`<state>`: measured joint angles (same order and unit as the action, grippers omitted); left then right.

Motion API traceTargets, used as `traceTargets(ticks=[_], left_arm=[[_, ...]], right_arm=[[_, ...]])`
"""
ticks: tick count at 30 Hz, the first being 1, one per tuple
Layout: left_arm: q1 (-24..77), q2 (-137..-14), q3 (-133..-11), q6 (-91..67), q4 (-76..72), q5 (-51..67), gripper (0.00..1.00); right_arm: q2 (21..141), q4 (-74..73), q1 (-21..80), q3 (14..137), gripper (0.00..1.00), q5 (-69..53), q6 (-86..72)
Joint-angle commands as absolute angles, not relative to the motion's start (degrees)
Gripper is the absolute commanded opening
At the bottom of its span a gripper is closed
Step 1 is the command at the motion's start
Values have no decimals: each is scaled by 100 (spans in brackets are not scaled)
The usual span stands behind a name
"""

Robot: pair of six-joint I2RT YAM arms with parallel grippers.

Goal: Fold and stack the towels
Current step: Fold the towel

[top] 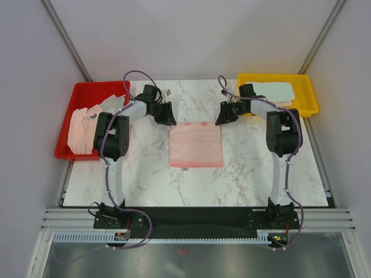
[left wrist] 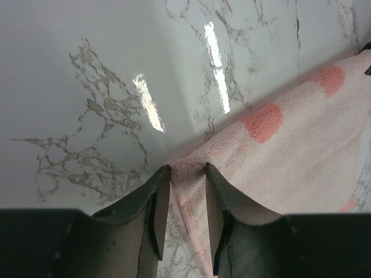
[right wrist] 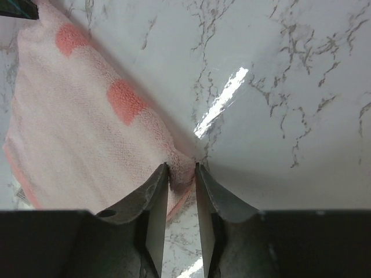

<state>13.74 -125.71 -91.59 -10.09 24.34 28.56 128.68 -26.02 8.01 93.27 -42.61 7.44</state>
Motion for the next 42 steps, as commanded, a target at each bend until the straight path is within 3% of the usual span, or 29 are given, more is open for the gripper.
traceTargets(ticks=[1,5,12,17,20,21,24,31,42], left_arm=[[1406,-12665,-9413,-808,2443,2734,40],[1406,-12560,-9387,-861,2461,2040,45],[1415,-12647,-9395,-835,2452,2398,48],[1459,-12718,-9378,-844,2461,2566,42],[1459,-12727,-9395,-879,2452,2698,26],[1468,-12744,-9448,-914,2461,2733,15],[1459,-12735,-9641,-1036,2461,2926,2],[1459,-12350,-9923,-1345,2435,2909,2],[1503,-11515,-9142,-1388,2171,2698,2]], right_arm=[[12999,-2654,809,9501,33,-4342,888],[13017,-2654,809,9518,19,-4149,853],[12999,-2646,800,9510,2,-4043,844],[12973,-2602,809,9510,1,-4043,800],[12938,-2566,809,9527,0,-4025,739],[12929,-2549,800,9527,0,-4025,712],[12832,-2470,809,9527,0,-3990,607],[12315,-2365,809,9378,0,-3709,598],[11225,-1609,817,8263,0,-3375,211]])
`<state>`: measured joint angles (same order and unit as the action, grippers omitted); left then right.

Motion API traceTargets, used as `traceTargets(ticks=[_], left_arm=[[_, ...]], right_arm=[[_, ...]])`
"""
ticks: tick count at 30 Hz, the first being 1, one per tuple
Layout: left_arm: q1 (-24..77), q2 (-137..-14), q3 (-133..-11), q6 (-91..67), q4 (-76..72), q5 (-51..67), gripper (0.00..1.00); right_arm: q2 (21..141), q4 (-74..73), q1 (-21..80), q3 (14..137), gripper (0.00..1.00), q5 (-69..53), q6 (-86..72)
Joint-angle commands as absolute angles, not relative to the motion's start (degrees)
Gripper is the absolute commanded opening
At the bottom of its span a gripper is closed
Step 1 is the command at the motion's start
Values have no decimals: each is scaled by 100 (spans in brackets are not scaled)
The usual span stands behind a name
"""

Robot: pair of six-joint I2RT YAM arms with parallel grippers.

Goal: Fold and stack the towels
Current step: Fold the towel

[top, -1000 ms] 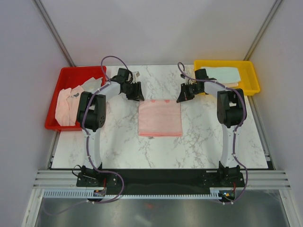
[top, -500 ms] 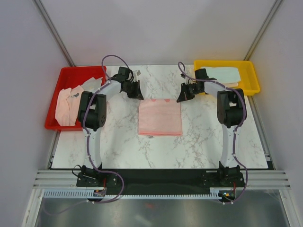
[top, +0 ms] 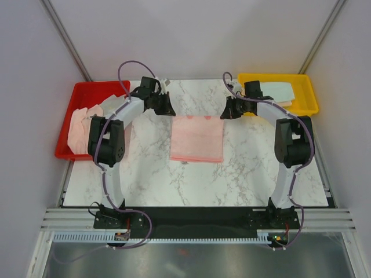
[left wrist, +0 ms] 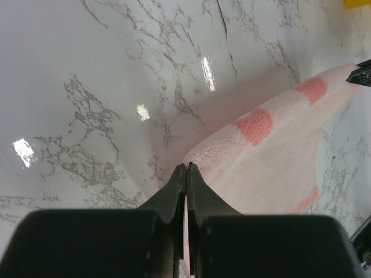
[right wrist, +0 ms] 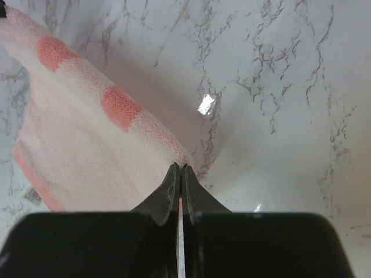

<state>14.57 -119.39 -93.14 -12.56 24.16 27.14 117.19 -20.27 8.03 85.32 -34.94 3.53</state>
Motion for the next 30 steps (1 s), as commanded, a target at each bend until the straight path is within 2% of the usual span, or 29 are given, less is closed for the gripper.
traceTargets(ticks=[1,18,30], left_arm=[[1520,-11461,-8993,-1406,2127,2681,2],[1819,-9880,-7094,-1705,1582,2443,2],[2030,-9019,-6047,-1969,1573,2171,2]], right_arm=[[11041,-1495,835,8053,0,-3349,133],[9396,-1028,1125,6153,0,-2575,-729],[8342,-1177,1784,5142,0,-1723,-1055]])
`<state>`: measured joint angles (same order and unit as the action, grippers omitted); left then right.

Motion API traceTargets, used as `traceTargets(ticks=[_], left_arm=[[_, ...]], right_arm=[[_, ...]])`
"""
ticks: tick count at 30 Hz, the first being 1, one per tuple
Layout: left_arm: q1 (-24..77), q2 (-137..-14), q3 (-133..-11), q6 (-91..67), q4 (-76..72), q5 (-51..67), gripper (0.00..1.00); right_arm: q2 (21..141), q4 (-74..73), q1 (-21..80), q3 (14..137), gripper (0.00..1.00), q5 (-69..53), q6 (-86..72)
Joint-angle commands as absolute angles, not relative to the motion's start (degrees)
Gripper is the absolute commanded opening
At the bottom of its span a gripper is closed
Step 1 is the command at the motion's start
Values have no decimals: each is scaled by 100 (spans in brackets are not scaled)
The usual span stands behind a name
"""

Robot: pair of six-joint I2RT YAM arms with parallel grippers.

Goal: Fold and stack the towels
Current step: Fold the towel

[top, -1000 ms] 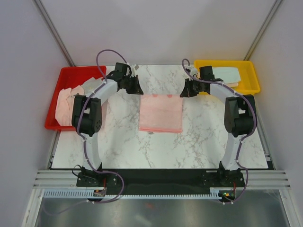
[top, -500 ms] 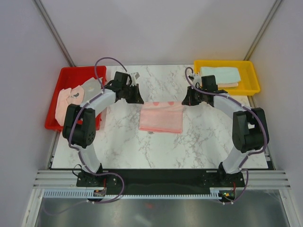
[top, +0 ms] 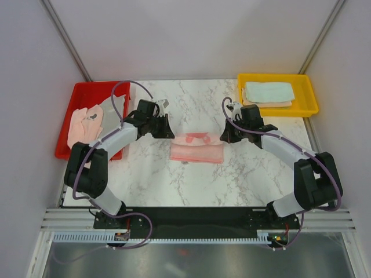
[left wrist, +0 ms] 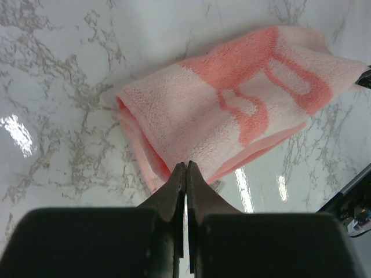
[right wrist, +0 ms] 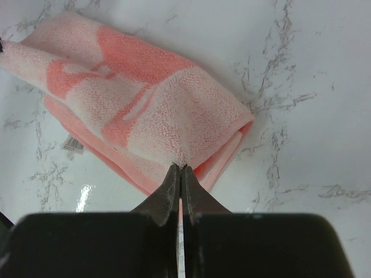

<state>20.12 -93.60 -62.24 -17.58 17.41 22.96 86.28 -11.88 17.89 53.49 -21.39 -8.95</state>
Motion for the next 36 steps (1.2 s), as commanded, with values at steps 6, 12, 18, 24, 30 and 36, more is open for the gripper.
traceTargets(ticks=[6,12,18,24,30,36], left_arm=[[2337,-8737,-5599,-2074,1582,1934,2],[2452,-8614,-5353,-2188,1582,1749,2],[2461,-8367,-5168,-2276,1643,1433,2],[2496,-8385,-5010,-2303,1679,1363,2],[2593,-8420,-4887,-2408,1687,1301,2],[2637,-8438,-5193,-2592,2397,591,31]], right_arm=[[8156,-1125,1810,4694,0,-1687,-1186],[7902,-1072,1898,4562,0,-1723,-1239],[7735,-853,1951,4281,0,-1977,-1608],[7743,-589,2004,3815,0,-2013,-1749],[7734,-439,2021,3595,16,-2206,-1819],[7506,-895,2021,3717,41,-1872,-2004]])
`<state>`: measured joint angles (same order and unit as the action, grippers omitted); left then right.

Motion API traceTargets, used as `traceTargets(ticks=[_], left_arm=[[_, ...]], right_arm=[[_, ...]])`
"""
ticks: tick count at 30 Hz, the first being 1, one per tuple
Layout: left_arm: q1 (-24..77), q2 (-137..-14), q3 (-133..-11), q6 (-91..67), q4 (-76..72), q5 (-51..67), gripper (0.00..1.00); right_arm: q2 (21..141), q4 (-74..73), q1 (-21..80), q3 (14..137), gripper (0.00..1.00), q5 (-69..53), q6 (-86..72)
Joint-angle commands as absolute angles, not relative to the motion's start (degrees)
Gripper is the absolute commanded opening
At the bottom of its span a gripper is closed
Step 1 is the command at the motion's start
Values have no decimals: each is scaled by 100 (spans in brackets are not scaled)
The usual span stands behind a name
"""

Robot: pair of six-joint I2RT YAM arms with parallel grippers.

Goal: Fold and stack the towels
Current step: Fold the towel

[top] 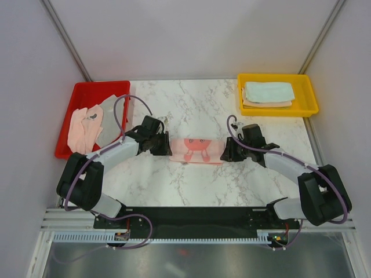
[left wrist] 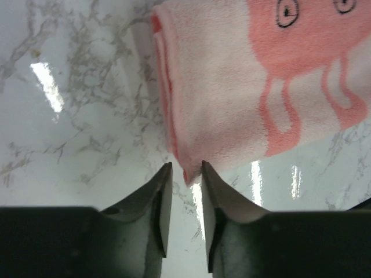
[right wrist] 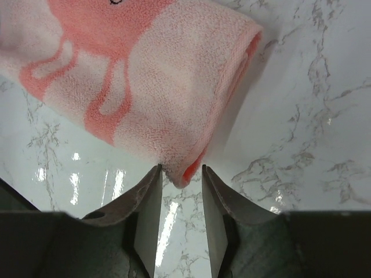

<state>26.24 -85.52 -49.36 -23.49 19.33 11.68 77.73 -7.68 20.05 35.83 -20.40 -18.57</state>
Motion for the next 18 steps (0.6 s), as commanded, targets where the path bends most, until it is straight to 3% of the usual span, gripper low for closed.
traceTargets(ticks=[1,5,8,12,18], left_arm=[[2637,-8359,-5290,-2610,2513,458,37],[2637,-8183,-5861,-2672,2988,61,43],[2698,-8147,-6082,-2874,2777,1011,44],[2830,-8349,-5775,-3076,2216,1687,43],[2848,-8850,-5098,-3208,1661,1609,42]], right_arm=[[7471,-1131,2021,3770,42,-1829,-2039],[7322,-1599,2021,4069,45,-1652,-2215],[7453,-1573,2021,4394,43,-1995,-2329],[7839,-662,2039,4219,43,-2854,-2662],[8418,243,2030,3560,46,-2645,-2751]])
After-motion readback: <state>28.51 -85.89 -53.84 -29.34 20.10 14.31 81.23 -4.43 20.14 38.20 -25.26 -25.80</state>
